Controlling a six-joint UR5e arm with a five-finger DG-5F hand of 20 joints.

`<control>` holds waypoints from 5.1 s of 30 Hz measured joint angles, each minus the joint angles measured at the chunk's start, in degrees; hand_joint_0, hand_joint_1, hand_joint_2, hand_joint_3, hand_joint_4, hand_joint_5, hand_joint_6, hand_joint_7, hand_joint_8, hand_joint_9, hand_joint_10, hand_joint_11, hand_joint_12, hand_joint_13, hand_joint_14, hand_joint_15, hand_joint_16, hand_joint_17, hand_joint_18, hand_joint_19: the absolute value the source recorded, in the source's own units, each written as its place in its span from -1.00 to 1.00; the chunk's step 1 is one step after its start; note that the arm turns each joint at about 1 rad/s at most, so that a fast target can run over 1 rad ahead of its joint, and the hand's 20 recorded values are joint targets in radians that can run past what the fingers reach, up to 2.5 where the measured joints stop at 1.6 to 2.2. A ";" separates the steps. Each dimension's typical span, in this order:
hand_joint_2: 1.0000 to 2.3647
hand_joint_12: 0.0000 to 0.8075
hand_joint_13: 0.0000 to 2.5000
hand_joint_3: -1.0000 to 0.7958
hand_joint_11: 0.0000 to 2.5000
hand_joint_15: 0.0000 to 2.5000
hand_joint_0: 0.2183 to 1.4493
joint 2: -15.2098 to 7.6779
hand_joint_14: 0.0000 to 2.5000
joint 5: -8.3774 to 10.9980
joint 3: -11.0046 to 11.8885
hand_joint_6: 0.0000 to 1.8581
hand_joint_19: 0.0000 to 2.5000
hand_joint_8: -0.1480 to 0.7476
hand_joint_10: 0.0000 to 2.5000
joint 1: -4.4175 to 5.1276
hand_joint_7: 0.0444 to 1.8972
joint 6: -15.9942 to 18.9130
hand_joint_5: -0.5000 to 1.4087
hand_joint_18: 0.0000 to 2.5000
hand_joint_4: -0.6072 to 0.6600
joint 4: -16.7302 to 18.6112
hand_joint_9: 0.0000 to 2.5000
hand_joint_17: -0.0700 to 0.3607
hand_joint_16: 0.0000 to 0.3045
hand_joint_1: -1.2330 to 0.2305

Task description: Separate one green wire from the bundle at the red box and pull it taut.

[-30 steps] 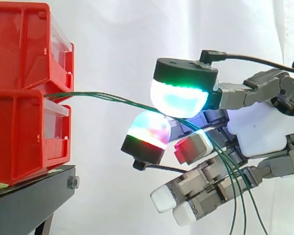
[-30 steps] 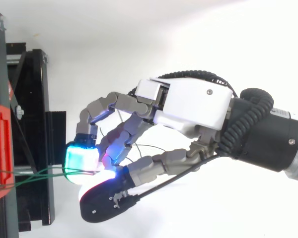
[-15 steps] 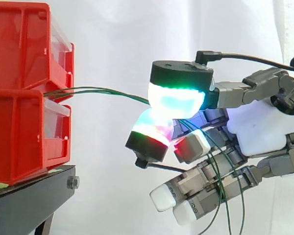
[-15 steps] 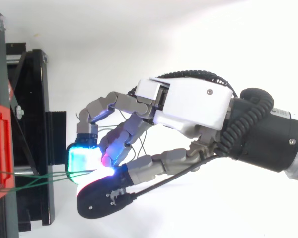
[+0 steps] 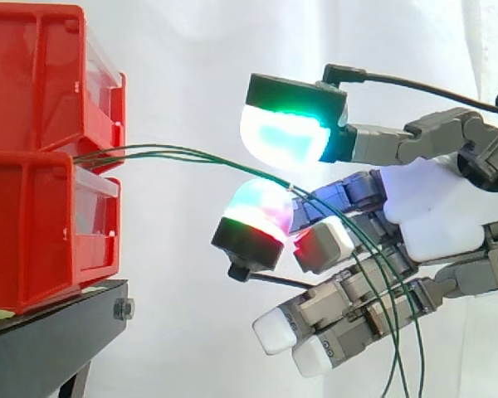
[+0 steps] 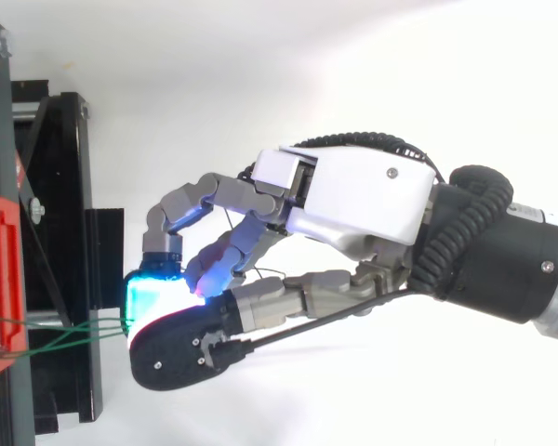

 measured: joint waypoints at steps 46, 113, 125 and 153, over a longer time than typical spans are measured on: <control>-0.99 -0.16 -0.43 -0.29 -0.30 -0.65 -0.40 -0.03 -0.99 -0.11 0.21 -0.05 -0.63 -0.13 -0.98 -0.03 0.01 -0.05 -0.63 -0.56 0.12 0.05 -0.10 -0.19 -0.69 -0.36; -0.99 -0.19 -0.41 -0.32 -0.30 -0.65 -0.39 -0.03 -0.99 -0.19 -0.96 -0.03 -0.63 -0.15 -0.98 -0.16 0.03 -0.18 -0.63 -0.55 0.02 0.17 -0.06 -0.20 -0.70 -0.33; -0.99 -0.18 -0.40 -0.37 -0.34 -0.65 -0.41 -0.02 -0.99 -0.14 -1.20 -0.21 -0.61 -0.16 -0.98 -0.18 0.13 -0.05 -0.57 -0.56 0.12 0.23 -0.03 -0.19 -0.69 0.05; -1.00 -0.19 -0.43 -0.44 -0.34 -0.66 -0.34 -0.03 -0.99 -0.12 -1.21 -0.04 -0.64 -0.18 -0.98 -0.12 -0.01 -0.14 -0.64 -0.55 0.07 0.44 -0.11 -0.20 -0.70 -0.60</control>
